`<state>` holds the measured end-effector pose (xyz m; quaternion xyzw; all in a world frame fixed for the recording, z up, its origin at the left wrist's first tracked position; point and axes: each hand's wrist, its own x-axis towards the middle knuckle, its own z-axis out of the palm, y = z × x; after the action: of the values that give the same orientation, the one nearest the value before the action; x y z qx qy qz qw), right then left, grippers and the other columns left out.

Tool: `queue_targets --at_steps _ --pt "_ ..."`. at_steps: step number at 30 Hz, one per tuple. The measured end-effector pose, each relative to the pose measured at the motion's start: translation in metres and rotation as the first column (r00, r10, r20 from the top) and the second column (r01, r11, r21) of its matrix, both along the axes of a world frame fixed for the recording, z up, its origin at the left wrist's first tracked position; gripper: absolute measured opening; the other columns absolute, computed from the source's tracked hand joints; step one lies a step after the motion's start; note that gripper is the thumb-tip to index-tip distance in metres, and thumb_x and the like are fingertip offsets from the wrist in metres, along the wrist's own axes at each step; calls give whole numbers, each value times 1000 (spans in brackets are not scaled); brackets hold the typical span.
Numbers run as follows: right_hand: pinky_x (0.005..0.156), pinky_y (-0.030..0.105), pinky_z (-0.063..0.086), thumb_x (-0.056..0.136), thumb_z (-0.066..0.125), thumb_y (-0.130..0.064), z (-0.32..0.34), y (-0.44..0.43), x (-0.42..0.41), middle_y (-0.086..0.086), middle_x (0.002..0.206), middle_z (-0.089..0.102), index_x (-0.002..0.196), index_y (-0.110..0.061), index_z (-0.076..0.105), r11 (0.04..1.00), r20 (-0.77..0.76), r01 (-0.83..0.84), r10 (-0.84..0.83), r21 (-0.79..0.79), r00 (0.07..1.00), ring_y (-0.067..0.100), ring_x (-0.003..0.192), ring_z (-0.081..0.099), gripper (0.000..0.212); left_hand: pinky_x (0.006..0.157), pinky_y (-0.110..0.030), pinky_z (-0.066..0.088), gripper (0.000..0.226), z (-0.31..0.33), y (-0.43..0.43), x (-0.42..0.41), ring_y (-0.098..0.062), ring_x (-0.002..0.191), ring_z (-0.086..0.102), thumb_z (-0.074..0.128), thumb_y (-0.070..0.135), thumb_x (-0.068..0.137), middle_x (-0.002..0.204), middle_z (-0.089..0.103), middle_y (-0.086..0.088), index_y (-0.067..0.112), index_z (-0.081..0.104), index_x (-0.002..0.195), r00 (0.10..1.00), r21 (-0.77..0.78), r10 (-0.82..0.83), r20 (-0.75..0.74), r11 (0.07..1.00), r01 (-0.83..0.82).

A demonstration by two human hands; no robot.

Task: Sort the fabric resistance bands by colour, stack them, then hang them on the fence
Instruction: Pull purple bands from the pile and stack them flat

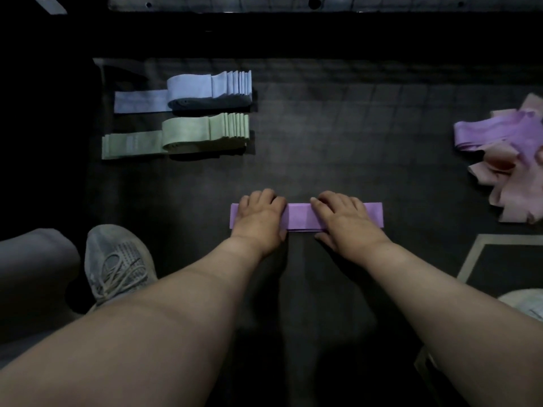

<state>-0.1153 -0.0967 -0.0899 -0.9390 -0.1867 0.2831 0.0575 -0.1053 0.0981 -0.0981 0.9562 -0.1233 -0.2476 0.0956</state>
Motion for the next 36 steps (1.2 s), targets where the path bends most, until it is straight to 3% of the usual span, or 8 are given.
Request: queue_targets --at_steps 19,21,23,25,27,30,32,36 --pt "115 40 22 97 53 -36 -11 0 -1 8 149 29 152 -17 29 1000 25 9 -8 -10 1000 28 137 30 62 100 -37 30 51 0 -8 -2 -25 119 40 60 45 84 129 41 -3 27 47 130 1000 6 20 -9 1000 -20" --pt "114 40 22 95 56 -38 -12 -4 -6 9 149 35 148 -16 38 1000 99 16 -18 18 995 29 136 34 60 103 -39 28 54 0 -8 -8 -25 124 38 58 51 83 133 40 -3 27 48 130 997 -16 74 20 997 -73" --pt "108 42 24 92 61 -33 -15 -10 -13 14 141 47 135 -12 54 980 261 177 -193 86 946 34 130 44 49 106 -40 24 50 0 -6 -15 -26 129 35 55 47 87 138 40 -5 24 50 132 955 -34 278 100 961 -276" --pt "105 46 28 92 62 -29 -16 -18 -17 18 135 48 128 -9 57 832 331 525 -554 181 764 37 125 45 41 108 -41 23 50 -2 0 -18 -31 129 34 56 39 89 138 39 -10 21 49 135 829 -30 543 133 838 -544" --pt "104 47 31 92 60 -30 -15 -28 -17 18 134 43 125 -10 53 568 268 793 -817 219 511 38 125 41 40 108 -43 23 51 -5 7 -22 -34 126 34 57 37 89 137 36 -13 20 47 136 707 -16 693 141 716 -698" --pt "107 44 31 91 60 -31 -16 -40 -17 17 135 42 120 -11 52 243 120 935 -968 259 219 38 128 40 37 108 -46 24 53 -8 12 -26 -37 125 35 59 36 89 137 36 -15 17 45 137 624 -36 763 166 637 -770" --pt "107 42 31 91 60 -30 -20 -43 -19 17 134 45 116 -10 53 143 32 949 -990 280 139 37 127 42 33 105 -45 28 53 -6 11 -26 -37 125 36 60 35 89 137 37 -15 16 45 137 571 -66 807 153 585 -809" --pt "105 42 36 93 58 -25 -23 -40 -24 18 125 52 101 -14 54 132 -52 940 -986 315 156 36 119 49 15 102 -43 34 44 -4 10 -22 -36 127 39 57 31 93 137 41 -16 12 49 131 486 -103 871 71 491 -865"
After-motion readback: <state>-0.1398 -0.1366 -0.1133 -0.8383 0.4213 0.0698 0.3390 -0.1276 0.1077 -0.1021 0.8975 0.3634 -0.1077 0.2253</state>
